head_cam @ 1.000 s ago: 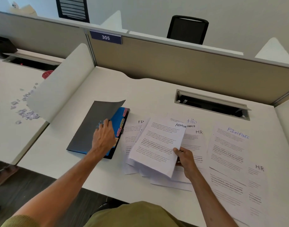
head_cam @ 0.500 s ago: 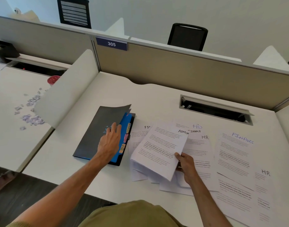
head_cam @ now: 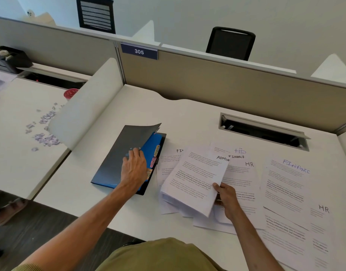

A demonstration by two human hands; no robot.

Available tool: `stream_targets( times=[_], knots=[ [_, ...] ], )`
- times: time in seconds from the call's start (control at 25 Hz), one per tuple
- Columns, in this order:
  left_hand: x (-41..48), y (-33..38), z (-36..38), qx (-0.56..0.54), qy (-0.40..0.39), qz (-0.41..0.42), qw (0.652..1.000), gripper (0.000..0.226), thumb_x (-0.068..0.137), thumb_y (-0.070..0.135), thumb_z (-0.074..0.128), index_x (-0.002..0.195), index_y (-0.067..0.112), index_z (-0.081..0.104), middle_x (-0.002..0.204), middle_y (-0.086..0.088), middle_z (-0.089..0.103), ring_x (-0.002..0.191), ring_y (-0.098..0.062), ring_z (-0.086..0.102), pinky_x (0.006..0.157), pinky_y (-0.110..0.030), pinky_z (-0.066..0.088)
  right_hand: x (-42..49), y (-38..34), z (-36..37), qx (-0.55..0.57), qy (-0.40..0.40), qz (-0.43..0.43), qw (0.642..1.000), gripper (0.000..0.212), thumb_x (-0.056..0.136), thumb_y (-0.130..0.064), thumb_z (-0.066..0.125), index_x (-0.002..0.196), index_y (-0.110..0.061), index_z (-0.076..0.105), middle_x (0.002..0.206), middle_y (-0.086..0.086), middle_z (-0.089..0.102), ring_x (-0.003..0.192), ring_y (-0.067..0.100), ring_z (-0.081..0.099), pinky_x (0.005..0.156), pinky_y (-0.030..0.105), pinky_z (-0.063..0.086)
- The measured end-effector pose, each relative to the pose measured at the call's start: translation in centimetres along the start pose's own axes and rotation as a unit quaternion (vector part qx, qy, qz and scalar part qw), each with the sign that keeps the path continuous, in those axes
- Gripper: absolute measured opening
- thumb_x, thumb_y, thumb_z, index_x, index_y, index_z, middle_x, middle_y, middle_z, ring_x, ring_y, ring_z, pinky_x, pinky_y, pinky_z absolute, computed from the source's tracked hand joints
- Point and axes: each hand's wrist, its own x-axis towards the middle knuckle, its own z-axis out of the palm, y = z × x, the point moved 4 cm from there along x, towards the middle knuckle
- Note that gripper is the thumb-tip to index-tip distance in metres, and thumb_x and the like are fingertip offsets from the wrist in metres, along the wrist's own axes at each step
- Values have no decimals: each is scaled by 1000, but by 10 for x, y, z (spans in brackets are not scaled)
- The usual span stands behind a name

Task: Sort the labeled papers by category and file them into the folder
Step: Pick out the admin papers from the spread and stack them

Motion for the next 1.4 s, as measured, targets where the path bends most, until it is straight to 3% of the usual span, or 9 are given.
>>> stream_targets(
  times=[0.16,0.36,0.52,0.72,0.84,1.0,1.16,1.32,1.4],
  knots=[
    [1,0,3,-4,-15,-12,1000,78,88,35,76,151,6,41,149,-14,46,134,-30,50,104,-42,55,0,-2,-4,-2,-3,-1,1000,15,102,-14,66,115,-12,73,102,5,77,87,25,70,64,34,55],
    [-1,-4,7,-27,-26,-4,999,77,92,37,78,153,6,42,153,-13,46,136,-31,51,107,-43,54,4,-3,-6,-8,-3,-2,1000,15,102,-14,67,115,-11,73,101,5,77,86,24,70,65,34,55],
    [-4,-4,5,-55,-22,19,998,68,95,20,74,152,8,39,152,-14,45,135,-30,51,100,-41,60,8,-3,-5,-13,-3,-1,1000,16,101,-14,67,115,-10,74,100,7,78,85,27,70,66,35,55],
    [-3,-6,10,-52,-75,83,992,100,94,6,76,168,33,14,167,-21,26,133,-39,58,90,-48,63,10,-6,-2,-10,-2,-3,1000,13,100,-12,68,112,-10,74,100,10,79,86,30,73,63,36,58],
    [-5,-7,8,-46,-80,75,993,67,102,13,68,161,16,37,170,-15,23,138,-30,54,98,-45,62,11,-9,-3,-7,2,-3,1000,13,100,-10,69,112,-9,74,99,10,79,86,30,73,63,36,59],
    [-10,-11,9,-82,-60,48,994,69,102,15,67,162,9,32,167,-10,31,142,-26,48,100,-43,60,14,-12,-4,0,3,-5,1000,14,100,-9,68,113,-6,74,98,9,79,87,29,73,64,35,59],
    [-12,-12,9,-102,-54,69,991,62,100,7,68,156,11,42,157,-6,41,133,-24,54,97,-41,61,12,-19,-1,44,-26,-10,999,15,99,-8,69,113,-6,75,102,10,81,90,29,74,62,33,61],
    [-11,-15,10,-132,-45,57,989,55,99,5,67,150,12,47,152,-4,45,125,-23,59,89,-41,64,10,-31,16,28,-111,-12,993,24,98,-14,70,119,-4,75,114,12,79,104,34,74,82,40,61],
    [-9,-15,7,-152,-40,50,986,47,98,5,65,143,12,52,147,-2,51,116,-23,64,81,-39,64,9,-37,29,-20,-144,-7,989,26,96,-16,72,117,-2,76,114,13,79,102,33,75,83,39,60]
  ],
)
